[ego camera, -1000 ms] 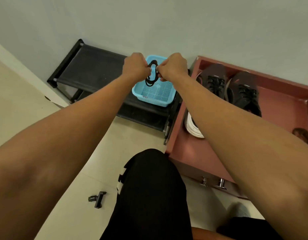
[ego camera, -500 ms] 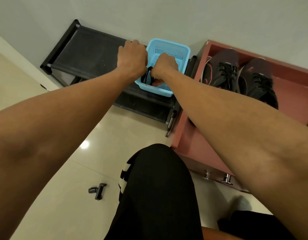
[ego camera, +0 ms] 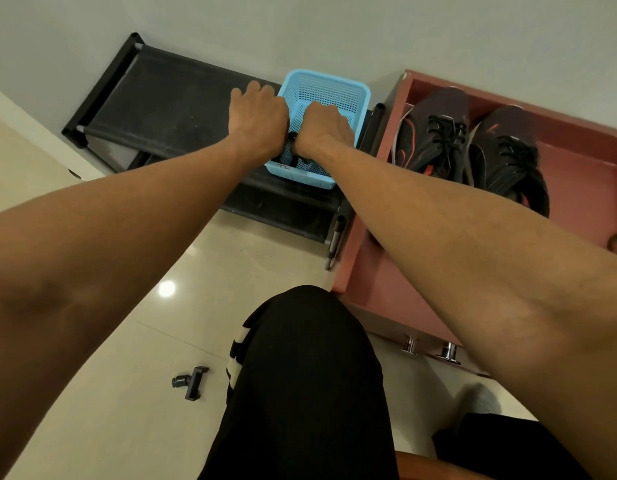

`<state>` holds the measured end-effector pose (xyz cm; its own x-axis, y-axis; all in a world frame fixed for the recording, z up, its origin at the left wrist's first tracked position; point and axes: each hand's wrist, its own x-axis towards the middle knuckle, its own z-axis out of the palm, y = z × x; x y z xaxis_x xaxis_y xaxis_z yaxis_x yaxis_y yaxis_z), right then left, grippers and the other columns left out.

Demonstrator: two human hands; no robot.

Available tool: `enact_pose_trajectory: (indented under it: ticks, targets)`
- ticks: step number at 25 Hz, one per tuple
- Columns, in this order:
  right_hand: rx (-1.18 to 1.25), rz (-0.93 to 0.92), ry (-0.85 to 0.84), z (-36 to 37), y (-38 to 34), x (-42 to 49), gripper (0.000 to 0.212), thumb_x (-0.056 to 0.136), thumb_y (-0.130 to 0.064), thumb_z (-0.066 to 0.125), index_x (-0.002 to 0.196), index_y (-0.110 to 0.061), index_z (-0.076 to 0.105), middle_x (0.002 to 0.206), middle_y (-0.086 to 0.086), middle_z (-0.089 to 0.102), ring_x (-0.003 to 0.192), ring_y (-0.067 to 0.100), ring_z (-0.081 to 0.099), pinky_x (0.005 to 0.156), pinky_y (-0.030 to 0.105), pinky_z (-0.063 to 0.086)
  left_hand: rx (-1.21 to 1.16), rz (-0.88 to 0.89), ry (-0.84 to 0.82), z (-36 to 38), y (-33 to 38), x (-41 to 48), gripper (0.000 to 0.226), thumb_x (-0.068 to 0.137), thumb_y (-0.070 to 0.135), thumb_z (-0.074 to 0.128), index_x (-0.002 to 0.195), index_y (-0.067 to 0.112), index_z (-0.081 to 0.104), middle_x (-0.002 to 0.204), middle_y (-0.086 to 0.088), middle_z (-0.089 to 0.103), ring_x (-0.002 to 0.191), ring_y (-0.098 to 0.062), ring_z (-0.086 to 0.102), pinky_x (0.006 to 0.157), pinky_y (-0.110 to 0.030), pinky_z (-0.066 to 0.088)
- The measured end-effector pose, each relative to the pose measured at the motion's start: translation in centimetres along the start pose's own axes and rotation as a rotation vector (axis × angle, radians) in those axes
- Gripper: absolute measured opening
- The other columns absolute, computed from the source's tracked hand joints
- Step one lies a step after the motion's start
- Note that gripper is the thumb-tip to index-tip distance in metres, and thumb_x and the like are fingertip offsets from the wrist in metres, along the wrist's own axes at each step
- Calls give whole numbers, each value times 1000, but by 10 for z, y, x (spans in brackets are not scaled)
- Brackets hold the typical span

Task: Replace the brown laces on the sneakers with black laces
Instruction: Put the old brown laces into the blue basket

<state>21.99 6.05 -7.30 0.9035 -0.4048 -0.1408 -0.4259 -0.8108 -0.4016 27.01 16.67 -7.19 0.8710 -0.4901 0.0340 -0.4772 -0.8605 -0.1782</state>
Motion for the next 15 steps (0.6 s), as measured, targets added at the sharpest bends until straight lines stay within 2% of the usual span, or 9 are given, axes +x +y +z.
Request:
enact_pose_trajectory:
  ticks: [4, 6, 9, 11, 15]
  targets:
    - [118, 60, -50, 2, 0, 3, 20, 94, -13, 74, 99, -17, 56, 90, 1, 60, 87, 22, 70, 79, 36, 64, 1, 7, 3, 4, 1, 2, 37, 92, 28, 76, 122, 7, 67, 111, -13, 61, 116, -33, 54, 103, -51, 44]
    - [155, 73, -67, -1, -1, 3, 21, 93, -15, 76, 97, -16, 56, 92, 4, 64, 84, 25, 73, 75, 38, 65, -27, -1, -5, 3, 0, 4, 40, 90, 31, 79, 121, 8, 70, 112, -13, 61, 117, -33, 54, 103, -52, 44]
    - [148, 84, -87, -11, 1, 3, 22, 92, -6, 75, 85, -12, 55, 94, 9, 69, 76, 26, 75, 61, 36, 65, -98, -16, -28, -4, -2, 7, 43, 84, 43, 84, 116, 16, 76, 117, -12, 63, 120, -33, 54, 105, -53, 44]
    - [117, 75, -77, -19, 2, 0, 27, 89, 0, 74, 81, -13, 52, 94, 10, 68, 76, 26, 75, 61, 37, 66, -143, -24, -35, -11, -2, 6, 43, 82, 49, 85, 114, 21, 78, 118, -11, 63, 121, -33, 54, 104, -53, 44]
    - [60, -1, -41, -45, 7, -7, 21, 86, -4, 74, 102, -10, 62, 103, 9, 69, 84, 26, 74, 70, 35, 64, -208, -32, 44, -31, 2, -1, 29, 86, 46, 82, 107, 27, 79, 119, -12, 61, 122, -34, 53, 102, -52, 45]
